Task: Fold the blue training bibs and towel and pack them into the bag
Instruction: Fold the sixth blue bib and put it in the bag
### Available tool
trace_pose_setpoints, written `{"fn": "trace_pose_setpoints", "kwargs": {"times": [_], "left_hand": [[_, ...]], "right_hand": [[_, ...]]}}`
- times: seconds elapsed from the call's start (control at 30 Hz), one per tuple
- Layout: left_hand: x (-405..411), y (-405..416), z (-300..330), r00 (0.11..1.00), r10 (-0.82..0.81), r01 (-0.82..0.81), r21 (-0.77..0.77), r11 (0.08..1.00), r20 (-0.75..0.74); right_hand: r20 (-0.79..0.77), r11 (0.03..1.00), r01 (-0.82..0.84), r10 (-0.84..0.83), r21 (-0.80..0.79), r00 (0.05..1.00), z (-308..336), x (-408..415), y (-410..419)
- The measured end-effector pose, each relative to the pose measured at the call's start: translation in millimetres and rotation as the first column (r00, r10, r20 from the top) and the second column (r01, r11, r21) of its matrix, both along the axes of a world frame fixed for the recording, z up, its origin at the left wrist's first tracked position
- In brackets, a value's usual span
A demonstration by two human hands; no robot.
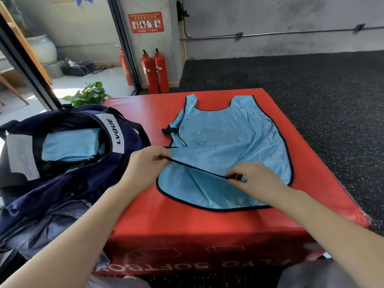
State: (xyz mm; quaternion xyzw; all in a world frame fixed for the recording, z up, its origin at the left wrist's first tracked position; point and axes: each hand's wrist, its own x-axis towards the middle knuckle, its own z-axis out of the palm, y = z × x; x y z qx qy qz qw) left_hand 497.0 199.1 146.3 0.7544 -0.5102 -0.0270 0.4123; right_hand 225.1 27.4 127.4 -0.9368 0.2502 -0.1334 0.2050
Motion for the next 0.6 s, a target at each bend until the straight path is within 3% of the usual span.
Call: {"fn": "trace_pose_setpoints", "kwargs": {"times": [0.27,0.43,0.6], "left_hand": [[26,17,-11,0.990,0.015,-0.029,0.097,0.995,0.137],[21,27,-25,0.954,-0.171,0.096,0.291,0.952,0.246],[18,28,-33,0.950,-0.227,0.138,0.363,0.921,0.214]], "right_hand": [[-0.039,0.999,0.034,-0.033,0.033,0.999,1,-35,-14],[-0.028,0.995,0.062,-0.060,0.074,0.998,-1,-60,-20],[-0.135,0.999,0.046,-0.042,0.026,0.990,-2,-75,-29]]}}
